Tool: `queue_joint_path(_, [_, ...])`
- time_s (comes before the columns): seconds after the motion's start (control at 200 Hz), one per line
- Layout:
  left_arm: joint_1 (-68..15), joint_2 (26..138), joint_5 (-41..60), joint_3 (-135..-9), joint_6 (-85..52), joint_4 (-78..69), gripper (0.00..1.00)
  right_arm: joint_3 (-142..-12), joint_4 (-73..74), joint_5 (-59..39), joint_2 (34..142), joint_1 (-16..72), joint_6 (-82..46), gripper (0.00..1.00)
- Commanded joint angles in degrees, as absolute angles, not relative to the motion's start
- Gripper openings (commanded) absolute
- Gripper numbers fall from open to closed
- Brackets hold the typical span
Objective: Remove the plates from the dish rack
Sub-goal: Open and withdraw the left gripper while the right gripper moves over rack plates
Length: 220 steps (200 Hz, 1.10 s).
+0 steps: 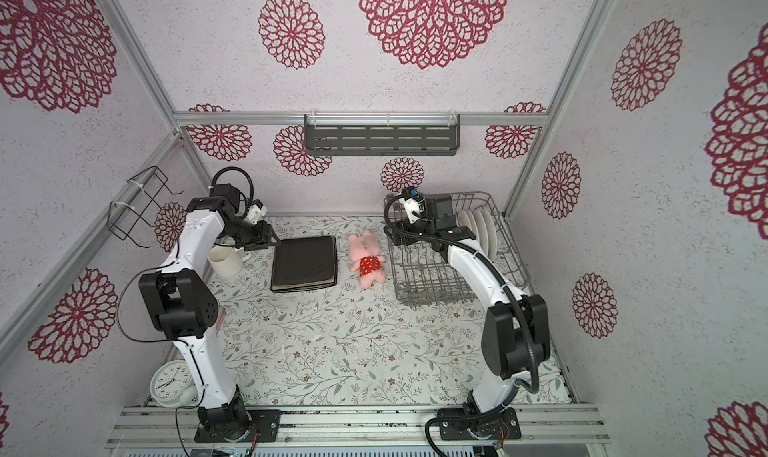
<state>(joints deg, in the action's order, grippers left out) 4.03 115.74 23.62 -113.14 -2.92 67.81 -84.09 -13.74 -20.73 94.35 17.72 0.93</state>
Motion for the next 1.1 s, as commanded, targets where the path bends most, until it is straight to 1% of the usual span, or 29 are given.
queue_joint_path(0.0, [2.0,109.9,24.8,-110.4,-1.8,67.0,0.57,-82.2,-17.0,-11.3,88.0,17.7,4.8,0.83])
queue_joint_path(0.02, [1.7,109.1,25.5,-109.9,-1.9,66.7,0.59,-81.8,-17.2,-10.1,87.0,17.6,5.1,0.83])
queue_joint_path(0.08, [0.8,106.8,26.9,-108.6,-2.2,66.1,0.79,-80.4,-17.5,-7.1,84.7,17.4,5.8,0.84])
queue_joint_path(0.09, [0.7,106.5,27.0,-108.3,-2.2,65.9,0.84,-80.1,-17.5,-6.5,84.3,17.3,6.0,0.84])
queue_joint_path(0.1, [0.5,106.2,27.2,-108.1,-2.2,65.8,0.96,-79.9,-17.6,-5.9,83.9,17.3,6.0,0.84])
queue_joint_path(0.105, [0.4,106.0,27.2,-108.0,-2.3,65.7,0.99,-79.7,-17.6,-5.6,83.7,17.2,6.1,0.84])
queue_joint_path(0.13, [0.0,105.2,27.3,-107.5,-2.3,65.4,0.98,-79.1,-17.7,-4.4,82.8,17.0,6.4,0.84])
queue_joint_path(0.265, [-2.2,101.8,27.2,-106.4,-2.3,65.3,0.97,-76.4,-19.3,-0.4,79.5,14.3,7.2,0.85])
queue_joint_path(0.345, [-3.8,99.3,27.0,-105.5,-2.6,64.9,0.98,-75.5,-20.4,-0.4,78.5,11.5,6.8,0.81])
queue_joint_path(0.47, [-7.5,94.2,26.6,-102.7,-1.2,63.3,0.97,-73.7,-20.8,-1.4,77.5,8.0,6.8,0.78])
queue_joint_path(0.595, [-11.6,84.9,27.0,-93.6,0.1,54.7,0.97,-72.9,-21.0,-2.5,78.4,5.4,6.8,0.77])
queue_joint_path(0.715, [-13.7,75.8,28.1,-85.1,0.2,47.0,0.97,-72.6,-20.6,-2.9,79.7,3.6,7.0,0.76])
queue_joint_path(0.795, [-14.1,70.7,29.4,-80.7,-0.4,42.9,0.97,-72.5,-20.0,-3.7,80.8,2.6,7.3,0.71])
queue_joint_path(0.881, [-14.1,66.8,30.8,-77.5,-0.3,40.6,0.97,-72.7,-19.0,-3.8,82.1,2.2,8.1,0.69])
queue_joint_path(0.986, [-14.3,62.7,32.2,-73.0,-1.0,37.7,0.98,-72.6,-17.3,-4.1,83.8,1.7,8.9,0.61])
queue_joint_path(1.096, [-14.6,55.1,32.0,-63.3,-2.6,28.0,0.97,-72.8,-16.0,-4.0,85.6,1.0,8.9,0.60])
